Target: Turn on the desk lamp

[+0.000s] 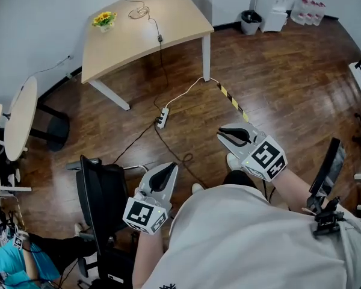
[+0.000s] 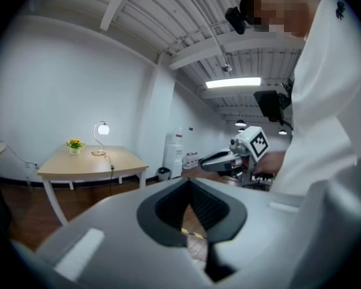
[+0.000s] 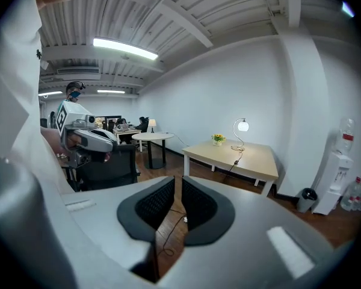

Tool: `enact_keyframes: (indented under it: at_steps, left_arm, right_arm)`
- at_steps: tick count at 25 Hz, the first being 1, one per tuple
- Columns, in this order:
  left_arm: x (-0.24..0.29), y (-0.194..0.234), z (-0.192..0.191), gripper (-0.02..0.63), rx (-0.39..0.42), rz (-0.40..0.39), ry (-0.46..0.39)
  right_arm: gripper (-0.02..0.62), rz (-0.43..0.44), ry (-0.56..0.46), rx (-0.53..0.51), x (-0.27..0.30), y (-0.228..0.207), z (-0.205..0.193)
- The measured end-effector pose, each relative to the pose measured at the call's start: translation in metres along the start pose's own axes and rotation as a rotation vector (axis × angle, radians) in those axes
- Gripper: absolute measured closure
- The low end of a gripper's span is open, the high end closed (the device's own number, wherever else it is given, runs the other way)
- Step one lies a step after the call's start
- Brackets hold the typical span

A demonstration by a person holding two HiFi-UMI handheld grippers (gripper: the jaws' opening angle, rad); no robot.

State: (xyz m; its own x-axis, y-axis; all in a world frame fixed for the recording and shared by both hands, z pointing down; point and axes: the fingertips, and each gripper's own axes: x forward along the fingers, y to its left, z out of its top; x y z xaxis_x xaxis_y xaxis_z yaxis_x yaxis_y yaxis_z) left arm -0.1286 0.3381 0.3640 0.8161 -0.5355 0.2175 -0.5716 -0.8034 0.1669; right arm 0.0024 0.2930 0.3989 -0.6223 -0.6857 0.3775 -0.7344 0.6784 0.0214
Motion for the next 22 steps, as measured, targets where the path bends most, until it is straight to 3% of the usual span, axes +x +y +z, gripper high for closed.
enact_keyframes:
  at_steps: [8, 13, 22]
  left_arm:
    - [-0.013, 0.019, 0.002, 0.586, -0.028, -0.027, 0.009]
    - [-0.014, 0.025, 0.007, 0.586, -0.034, -0.032, -0.007]
    - [-0.008, 0.032, 0.014, 0.586, -0.019, -0.047, 0.006]
  right_arm:
    - [0.561, 0.009, 0.078, -0.016, 0.004, 0.032, 0.002]
    - [0.561, -0.005, 0.069, -0.035, 0.009, 0.030, 0.025]
    - [0.561, -0.021, 0.087, -0.014, 0.010, 0.028, 0.025]
